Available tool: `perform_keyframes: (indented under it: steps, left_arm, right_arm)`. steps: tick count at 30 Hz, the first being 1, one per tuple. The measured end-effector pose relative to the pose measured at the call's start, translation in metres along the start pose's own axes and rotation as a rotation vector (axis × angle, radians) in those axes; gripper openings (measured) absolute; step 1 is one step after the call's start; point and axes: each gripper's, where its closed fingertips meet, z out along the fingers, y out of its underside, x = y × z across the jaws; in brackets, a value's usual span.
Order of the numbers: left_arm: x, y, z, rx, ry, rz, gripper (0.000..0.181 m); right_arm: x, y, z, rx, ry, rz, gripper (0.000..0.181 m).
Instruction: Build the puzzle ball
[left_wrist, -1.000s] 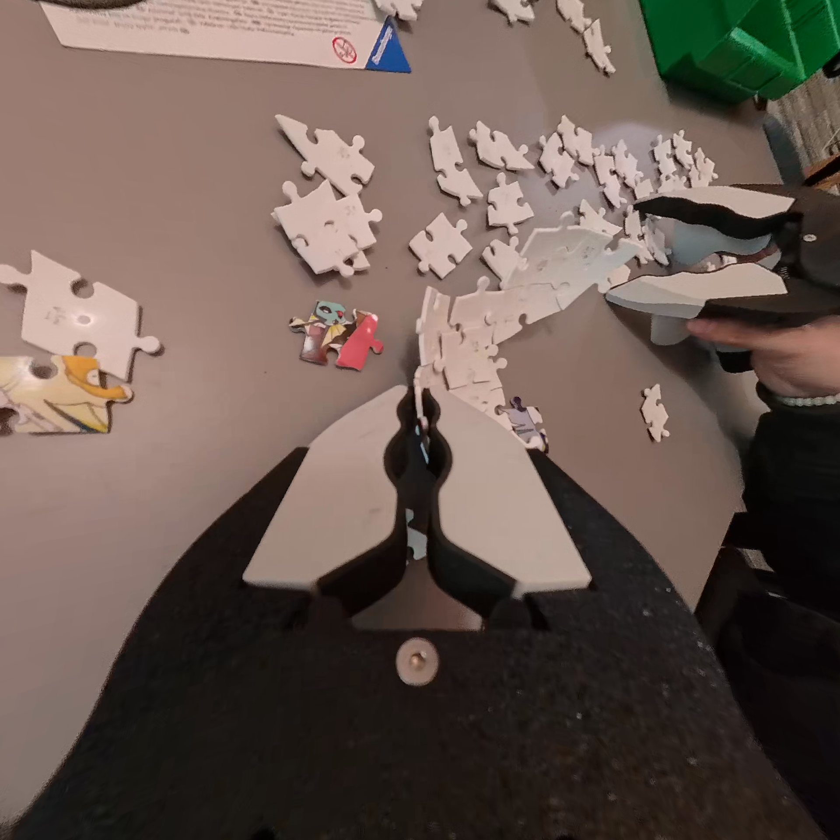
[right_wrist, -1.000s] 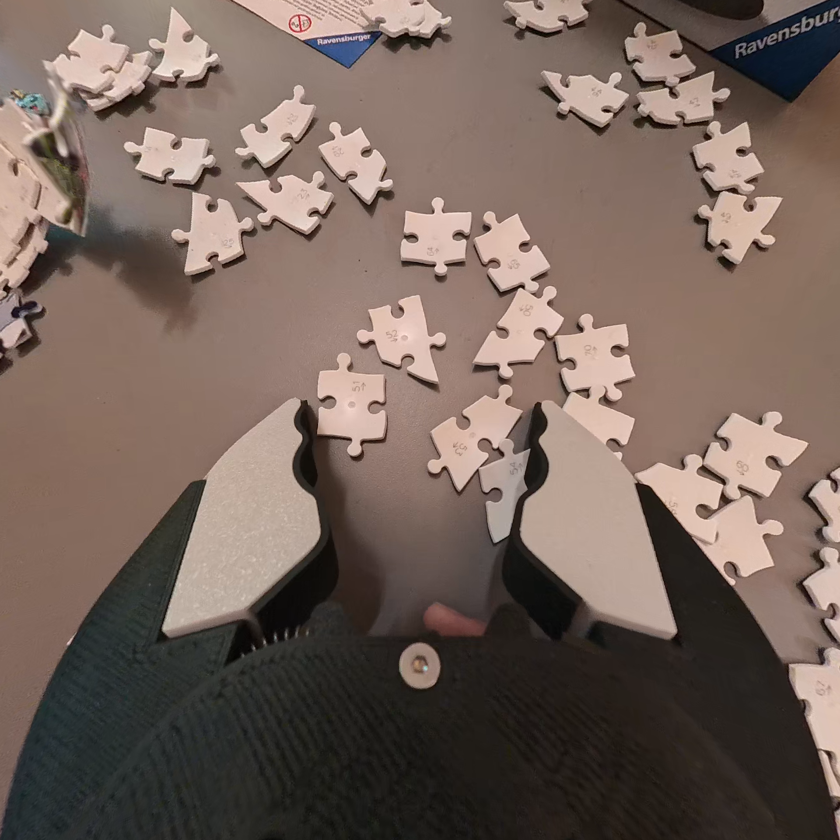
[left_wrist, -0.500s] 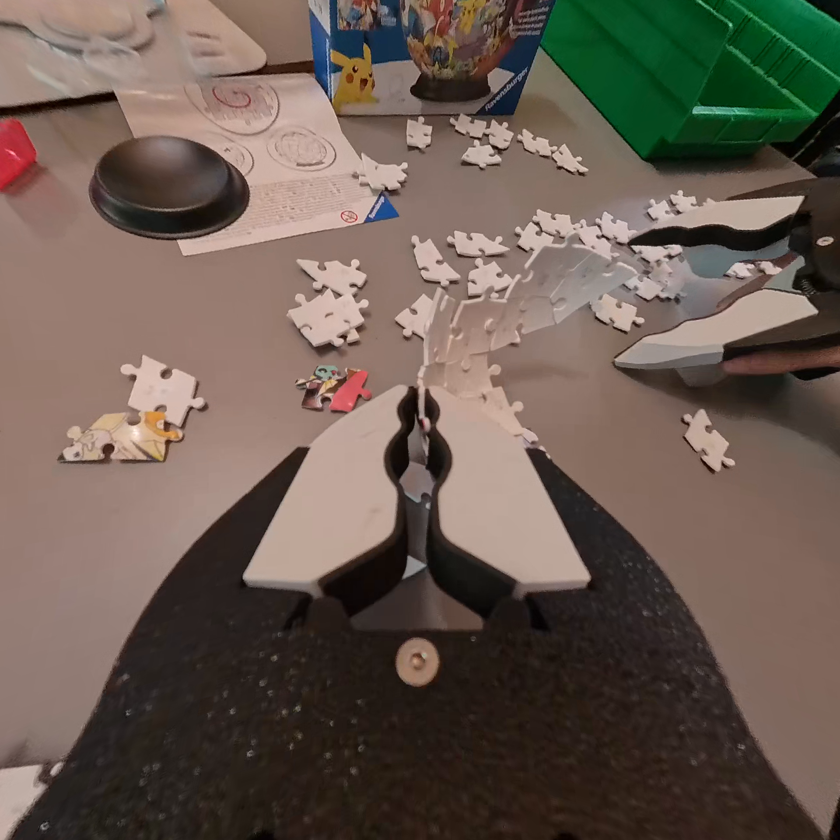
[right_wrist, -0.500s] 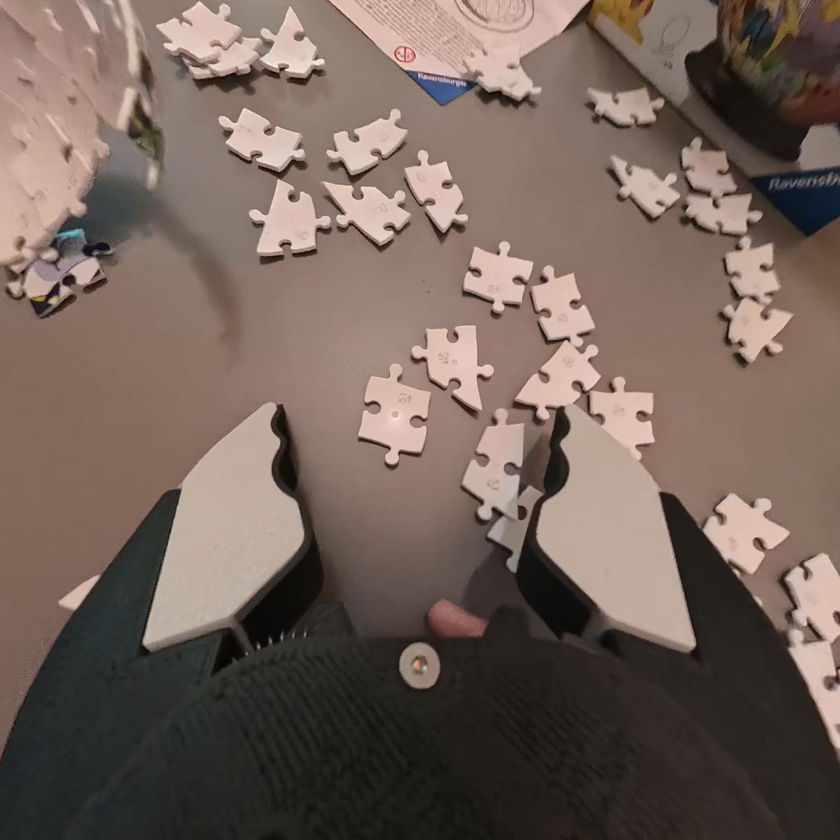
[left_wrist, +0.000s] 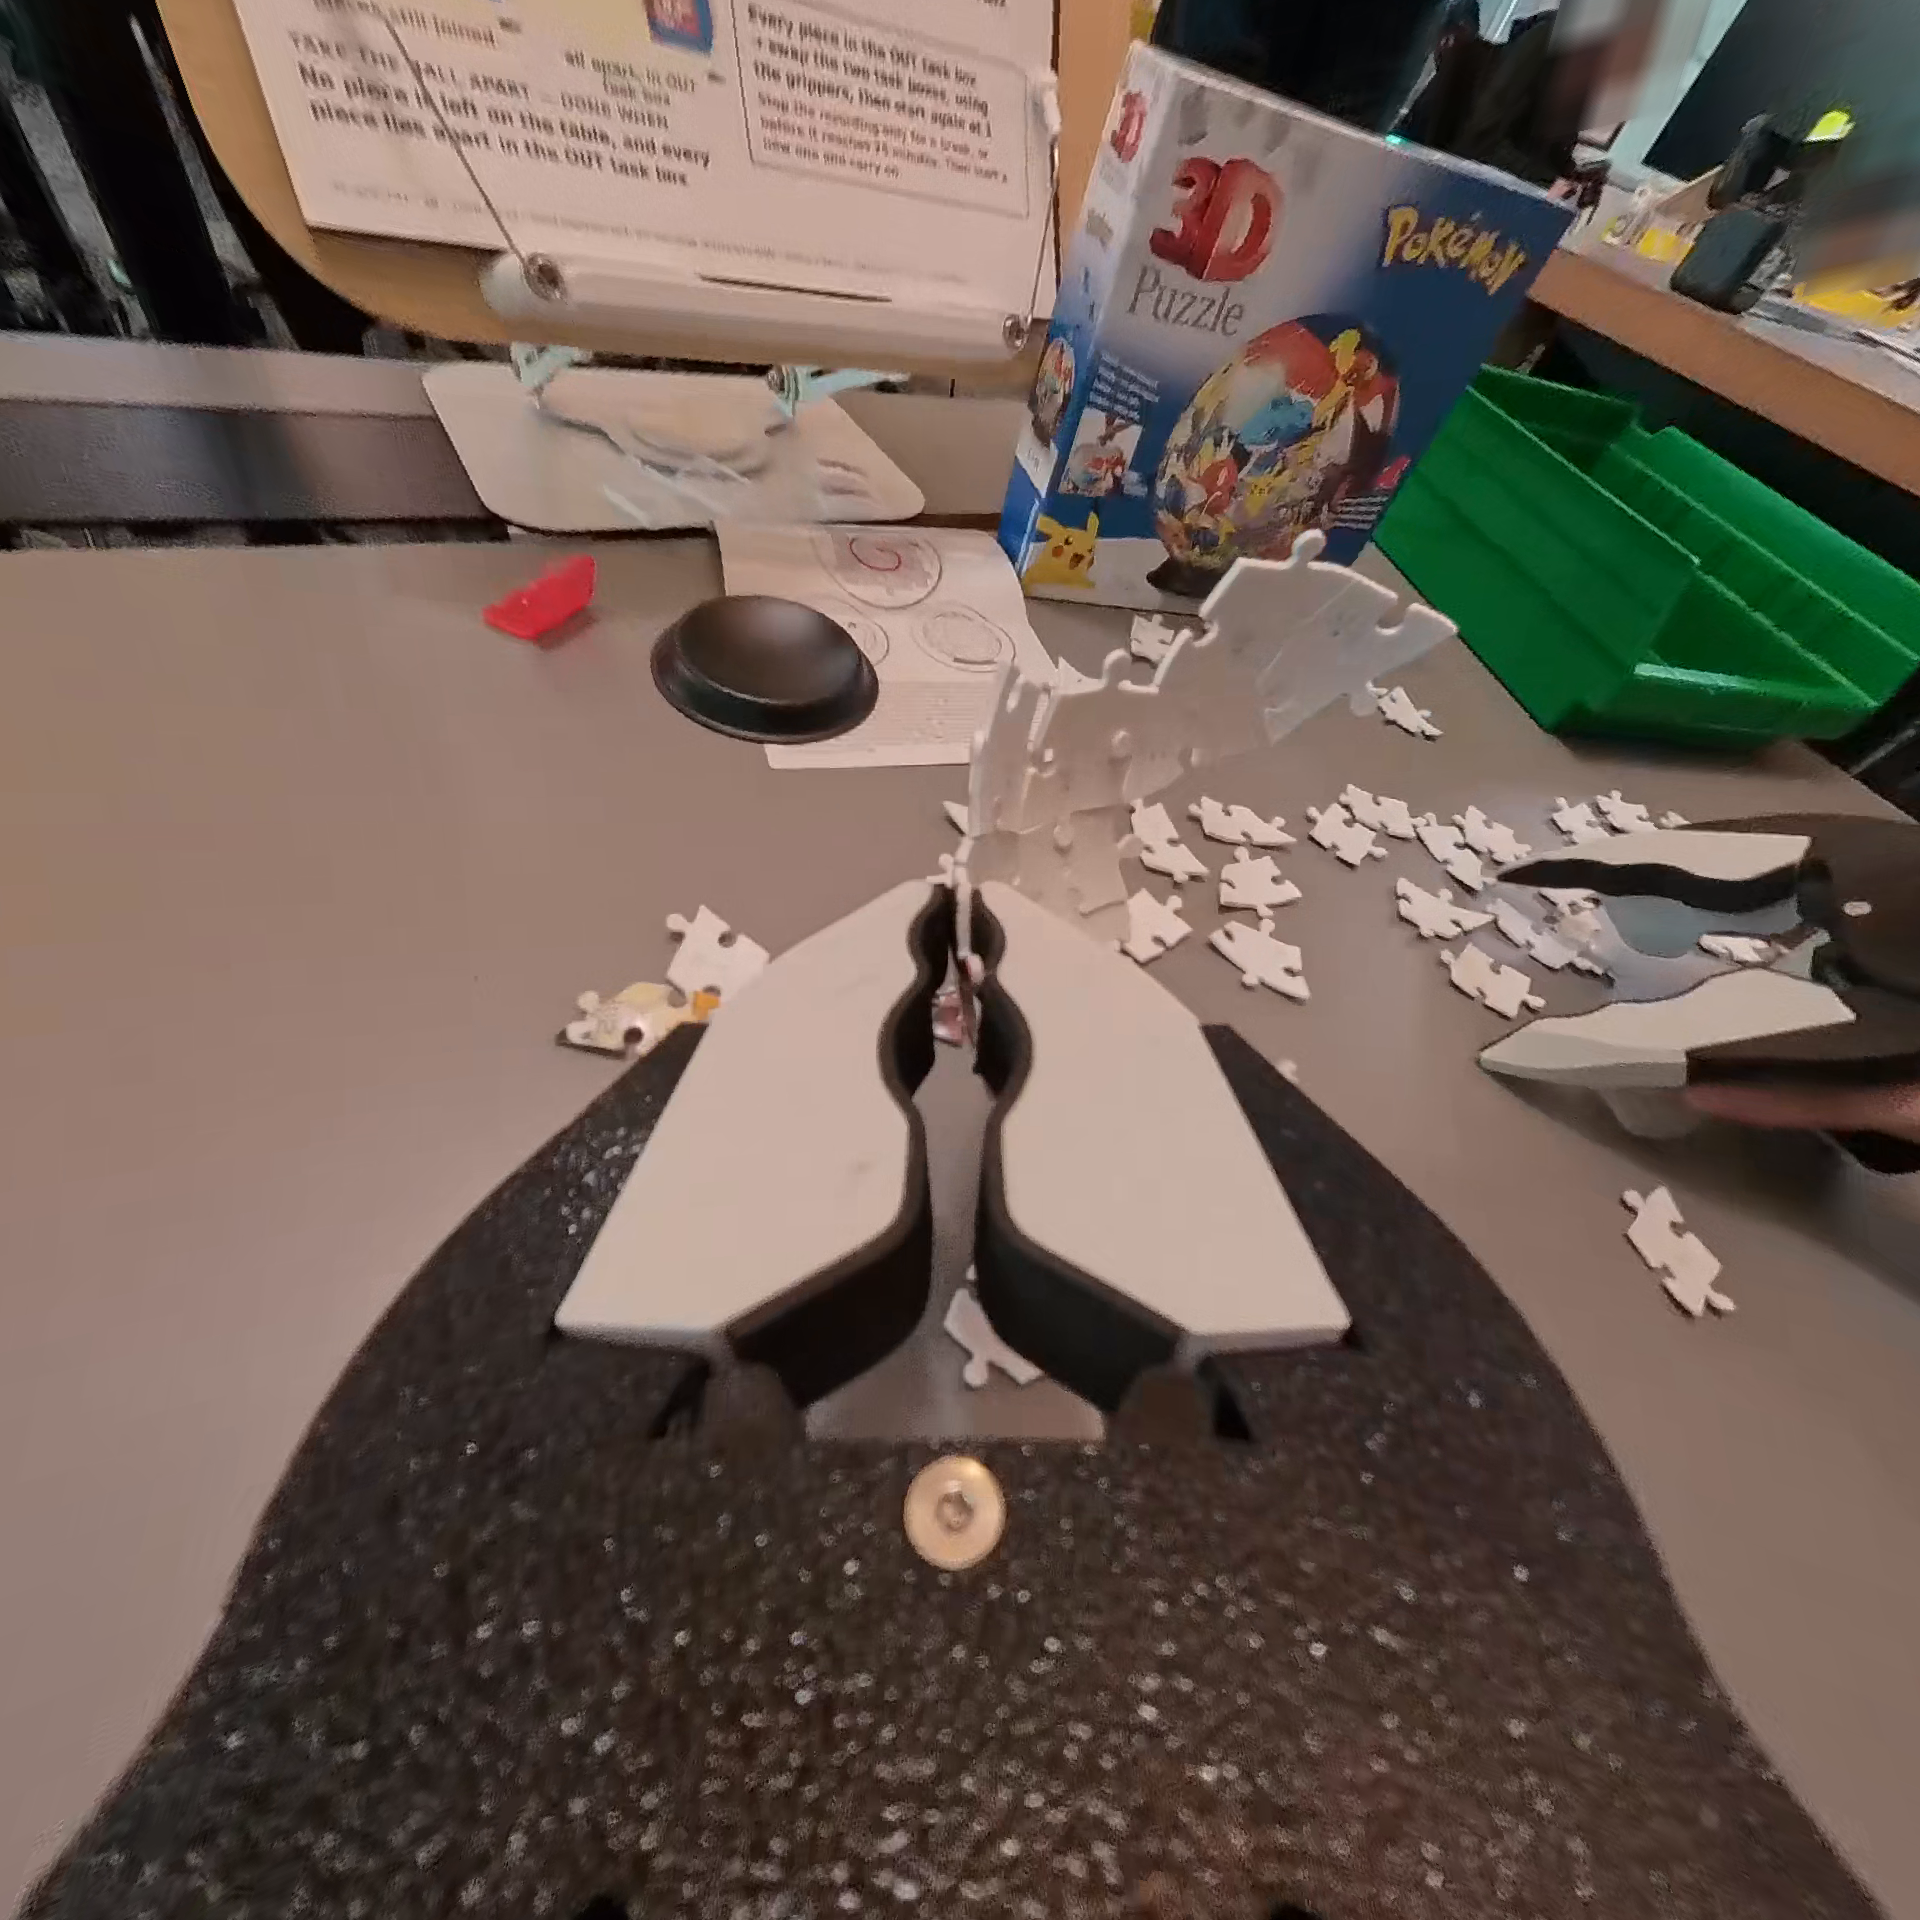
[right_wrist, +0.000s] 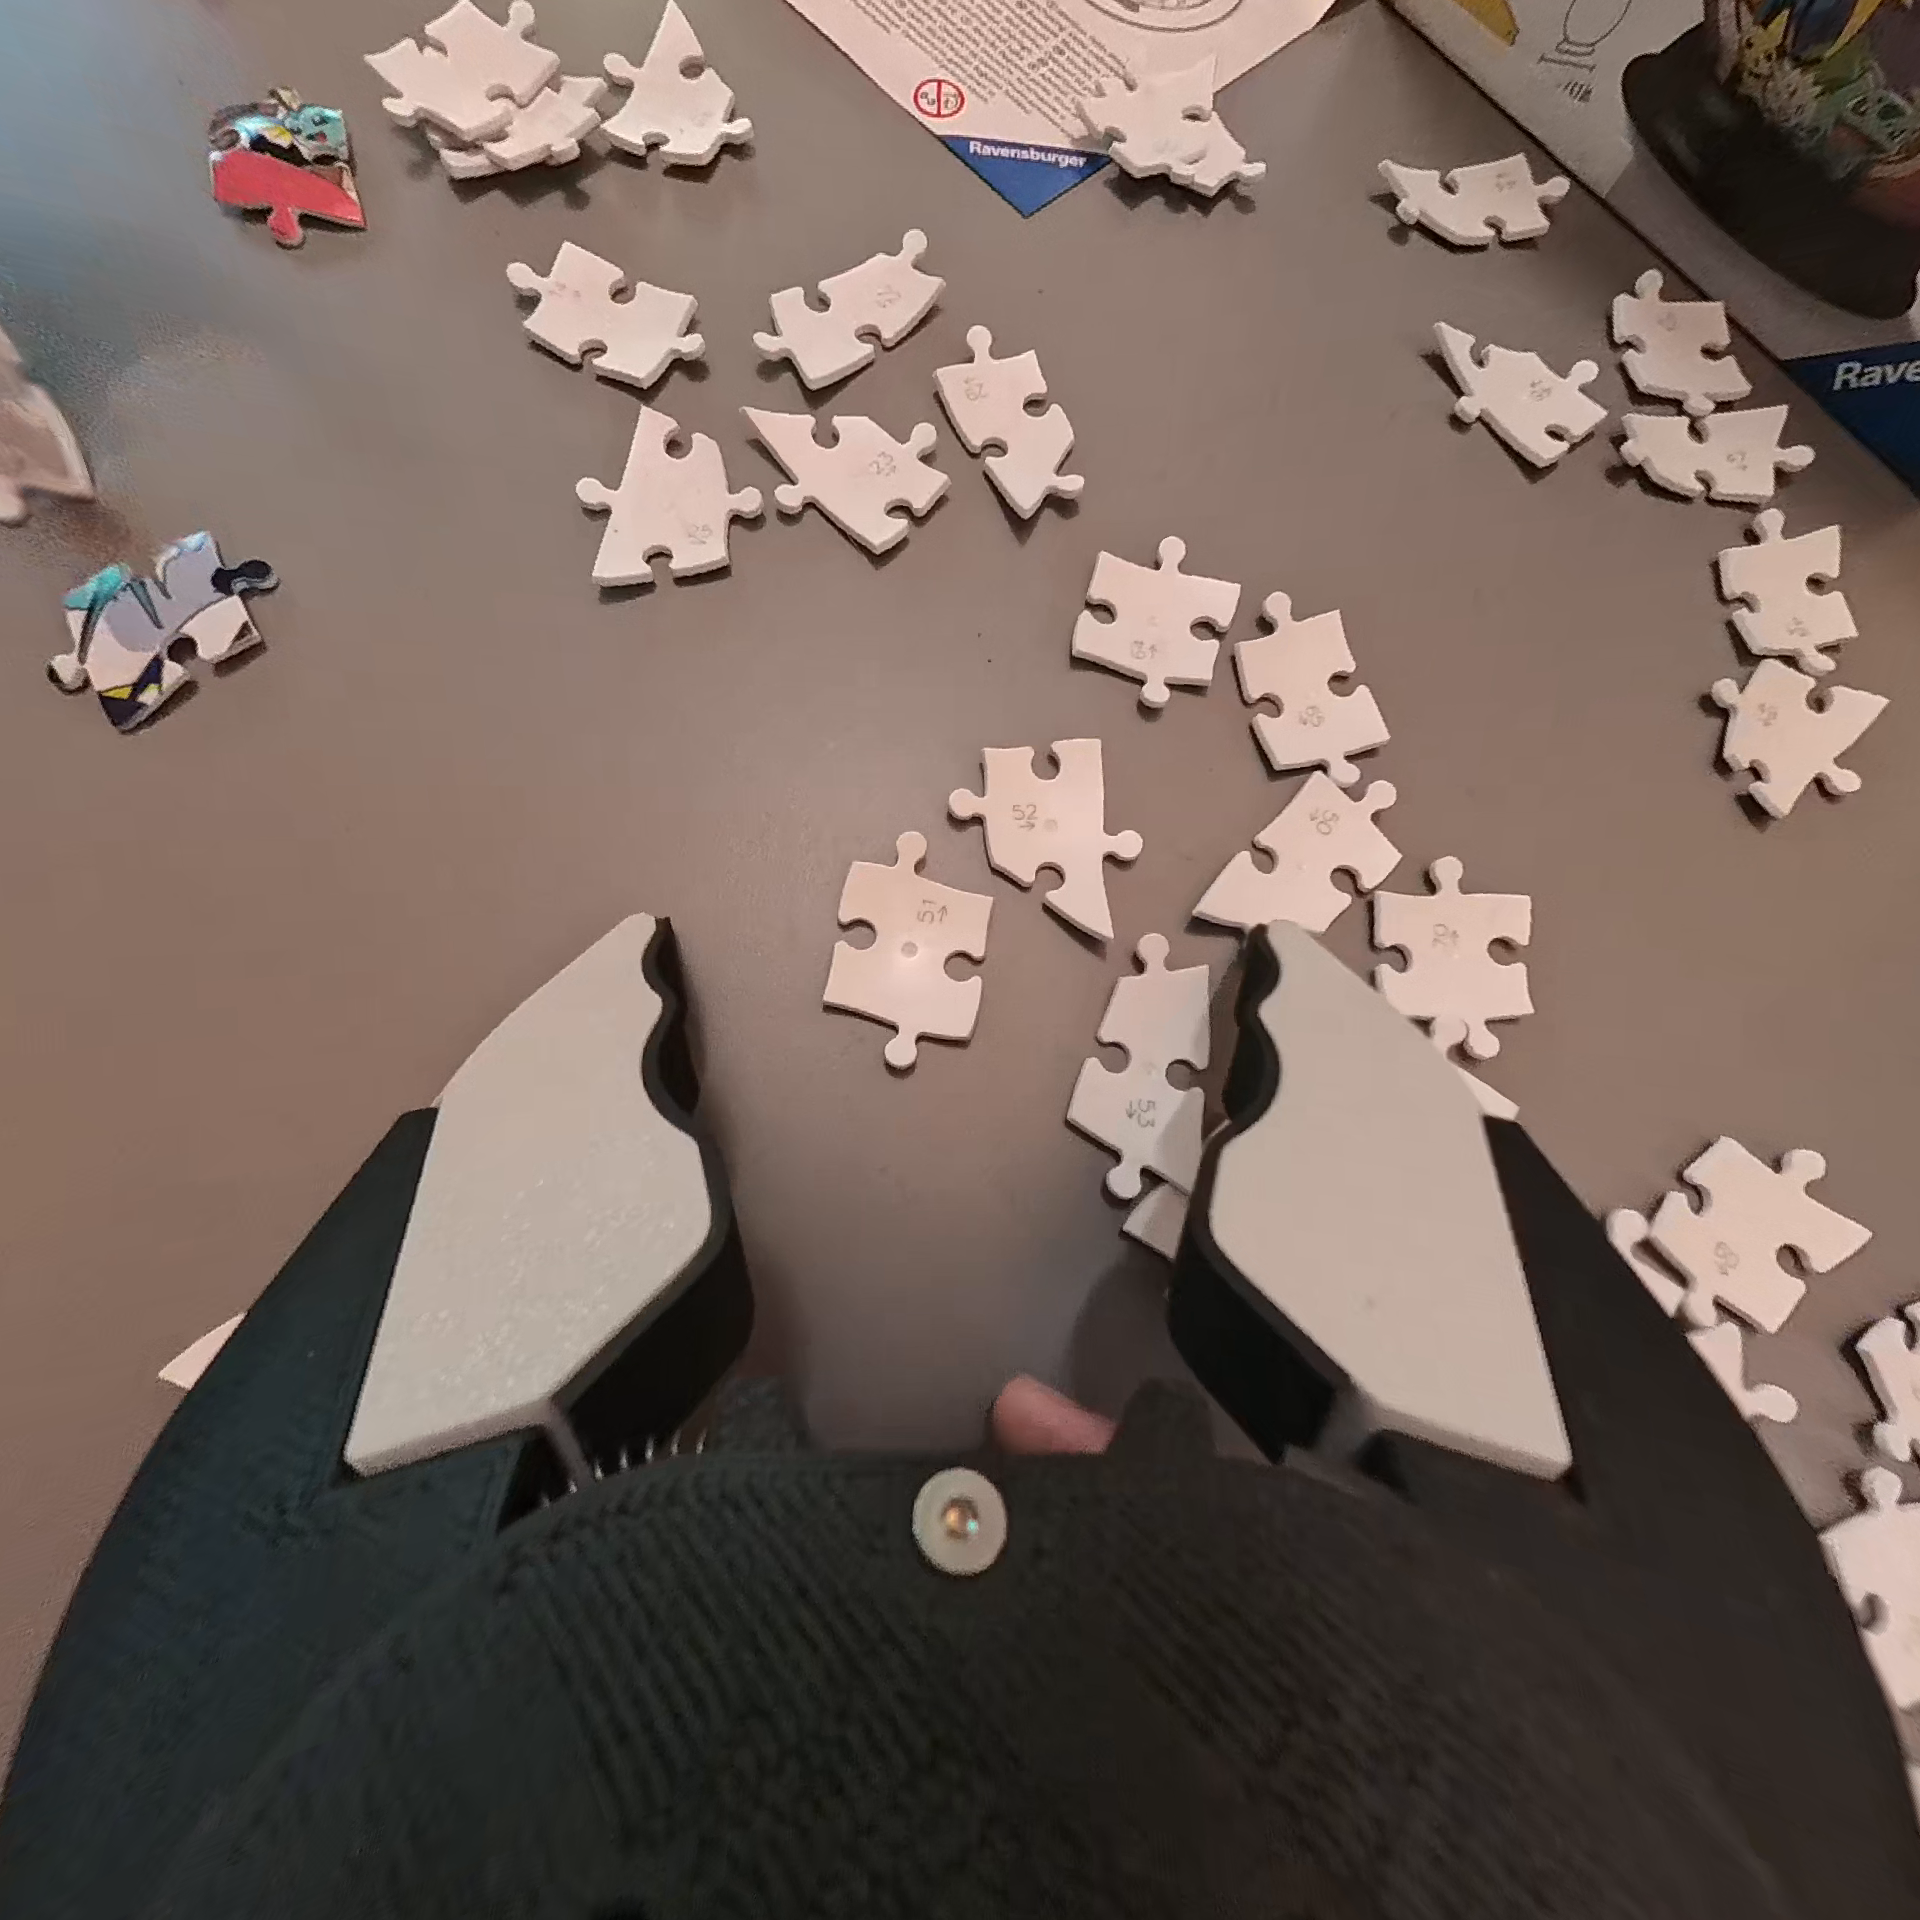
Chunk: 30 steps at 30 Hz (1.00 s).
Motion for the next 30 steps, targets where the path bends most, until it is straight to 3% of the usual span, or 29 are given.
perform_keyframes:
  steps: [6, 10, 13, 16, 20, 26, 30]
  left_arm:
    - [-0.030, 0.015, -0.012, -0.045, -0.106, -0.022, 0.002]
    - [-0.030, 0.021, -0.026, -0.077, -0.100, -0.029, 0.002]
    - [-0.007, 0.026, -0.034, -0.138, -0.001, -0.119, 0.002]
    - [0.044, 0.030, -0.032, -0.180, 0.184, -0.202, 0.002]
    - [0.091, 0.059, -0.017, -0.291, 0.262, -0.203, 0.002]
    - [0.114, 0.092, 0.006, -0.355, 0.286, -0.192, 0.002]
    - [0.117, 0.099, 0.017, -0.349, 0.267, -0.143, 0.002]
  right_arm:
    - [0.000, 0.000, 0.000, -0.002, -0.003, 0.003, 0.102]
    - [-0.001, 0.000, 0.000, 0.001, -0.003, -0.002, 0.101]
    - [-0.001, 0.000, 0.000, -0.001, -0.010, 0.001, 0.100]
    - [-0.003, 0.001, 0.001, -0.009, -0.041, 0.012, 0.096]
    - [-0.008, 0.004, -0.002, -0.012, -0.106, 0.016, 0.093]
    - [-0.029, 0.003, -0.029, 0.041, -0.378, 0.060, 0.092]
    - [-0.035, -0.018, -0.034, 0.187, -0.484, 0.184, 0.085]
